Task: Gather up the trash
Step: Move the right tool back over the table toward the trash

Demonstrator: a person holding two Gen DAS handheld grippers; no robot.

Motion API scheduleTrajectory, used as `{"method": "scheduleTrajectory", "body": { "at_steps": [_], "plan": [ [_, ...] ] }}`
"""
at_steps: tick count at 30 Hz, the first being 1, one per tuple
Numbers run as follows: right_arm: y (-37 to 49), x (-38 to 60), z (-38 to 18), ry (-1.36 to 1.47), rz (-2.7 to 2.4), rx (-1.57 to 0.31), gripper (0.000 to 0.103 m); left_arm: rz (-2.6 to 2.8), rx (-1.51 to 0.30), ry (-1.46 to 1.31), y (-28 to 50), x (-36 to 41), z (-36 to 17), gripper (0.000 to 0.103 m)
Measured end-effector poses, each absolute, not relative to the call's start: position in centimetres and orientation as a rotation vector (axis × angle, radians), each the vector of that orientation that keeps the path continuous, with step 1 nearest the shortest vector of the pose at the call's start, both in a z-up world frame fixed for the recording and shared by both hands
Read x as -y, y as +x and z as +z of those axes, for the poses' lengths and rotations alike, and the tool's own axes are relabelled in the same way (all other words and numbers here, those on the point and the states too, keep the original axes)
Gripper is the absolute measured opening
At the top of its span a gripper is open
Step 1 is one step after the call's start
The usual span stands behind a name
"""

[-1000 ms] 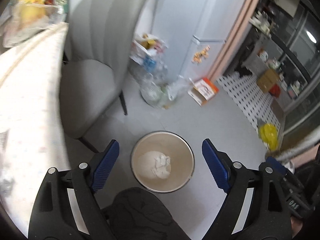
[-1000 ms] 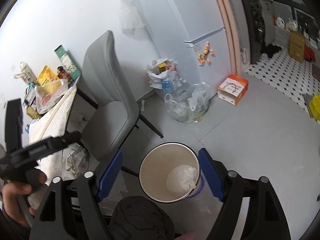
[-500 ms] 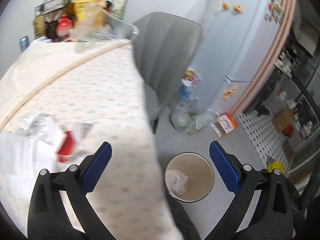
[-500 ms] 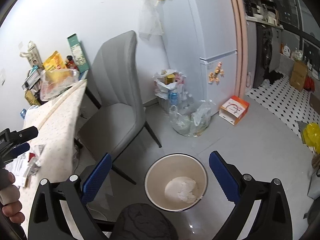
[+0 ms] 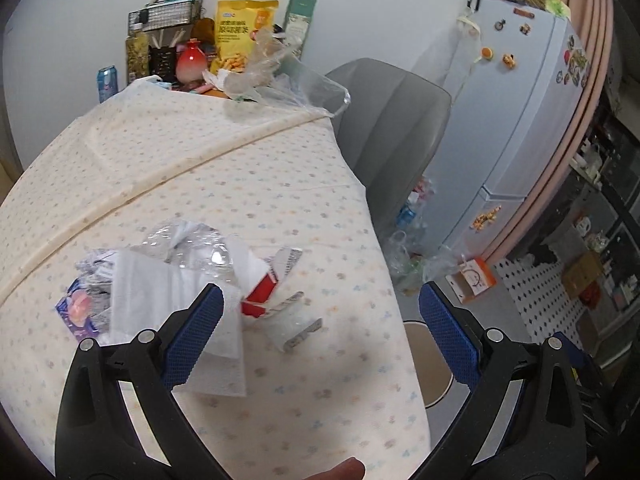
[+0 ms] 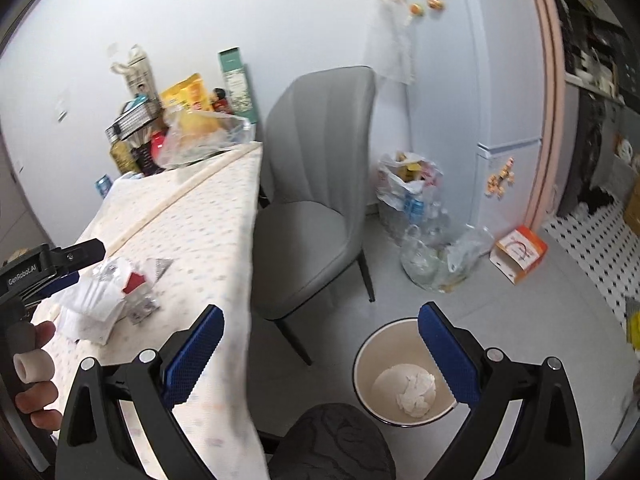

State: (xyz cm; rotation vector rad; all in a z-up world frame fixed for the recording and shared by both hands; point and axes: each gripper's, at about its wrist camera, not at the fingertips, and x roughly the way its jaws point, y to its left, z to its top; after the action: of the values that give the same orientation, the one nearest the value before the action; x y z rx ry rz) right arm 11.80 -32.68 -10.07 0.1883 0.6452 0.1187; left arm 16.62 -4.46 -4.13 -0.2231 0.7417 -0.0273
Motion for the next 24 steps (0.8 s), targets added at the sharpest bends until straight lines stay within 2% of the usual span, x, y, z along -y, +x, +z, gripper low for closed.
{"method": "scheduleTrajectory", "body": {
  "at_steps": [24],
  "plan": [
    [12.2, 21.2, -5.3, 0.039, 0.351, -0.665, 0.092, 0.062, -0.537, -0.397, 9.9, -8.8, -3.1, 0.097]
  ]
}}
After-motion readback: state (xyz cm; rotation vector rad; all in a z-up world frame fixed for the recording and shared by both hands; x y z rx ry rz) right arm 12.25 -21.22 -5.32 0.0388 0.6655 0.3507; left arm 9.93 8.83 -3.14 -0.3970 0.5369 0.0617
